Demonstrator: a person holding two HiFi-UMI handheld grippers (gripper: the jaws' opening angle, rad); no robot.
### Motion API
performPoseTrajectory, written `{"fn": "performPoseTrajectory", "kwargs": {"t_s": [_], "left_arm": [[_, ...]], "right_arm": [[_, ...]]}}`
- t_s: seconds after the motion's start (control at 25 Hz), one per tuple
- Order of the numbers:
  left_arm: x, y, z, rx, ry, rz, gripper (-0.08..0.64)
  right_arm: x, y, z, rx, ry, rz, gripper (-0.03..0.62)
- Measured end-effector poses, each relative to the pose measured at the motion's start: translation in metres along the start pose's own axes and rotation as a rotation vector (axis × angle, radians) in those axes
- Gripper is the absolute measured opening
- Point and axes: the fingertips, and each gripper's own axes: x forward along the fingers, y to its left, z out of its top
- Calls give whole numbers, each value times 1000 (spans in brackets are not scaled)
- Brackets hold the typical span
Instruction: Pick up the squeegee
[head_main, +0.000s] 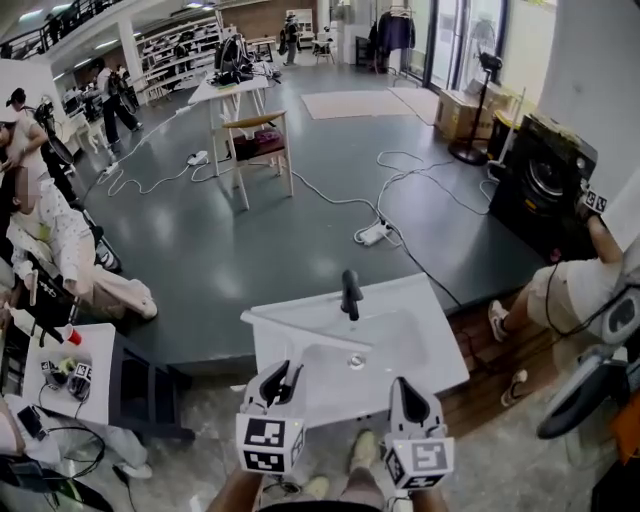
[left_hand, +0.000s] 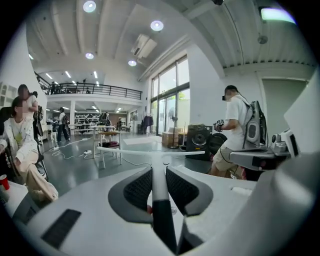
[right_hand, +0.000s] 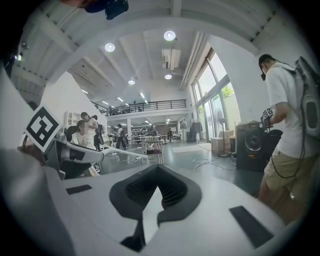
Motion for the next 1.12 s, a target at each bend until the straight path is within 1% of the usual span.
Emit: {"fn": "performPoseTrajectory", "kwargs": {"t_s": [0.2, 0.28, 0.48, 0.72, 0.84, 1.0, 1.12], "left_arm": [[-44, -7, 0, 24, -51, -24, 89], [-58, -8, -1, 21, -66, -33, 89], [-82, -7, -6, 19, -96, -41, 89], [-94, -6, -11, 32, -104, -46, 89], [-95, -6, -11, 31, -103, -47, 89], [-93, -8, -10, 34, -108, -49, 89], [-92, -6, -10, 35, -106, -44, 89]], "right_arm": [[-28, 21, 2, -5, -5, -5, -3], [-37, 29, 3, -10, 4, -8, -3], [-49, 46, 0, -20, -9, -1, -3], [-62, 51, -2, -26, -1, -14, -3], [-65, 50, -3, -31, 21, -26, -3], [-62, 50, -6, -27, -3, -15, -3], [-60, 52, -5, -31, -2, -5, -3]]}}
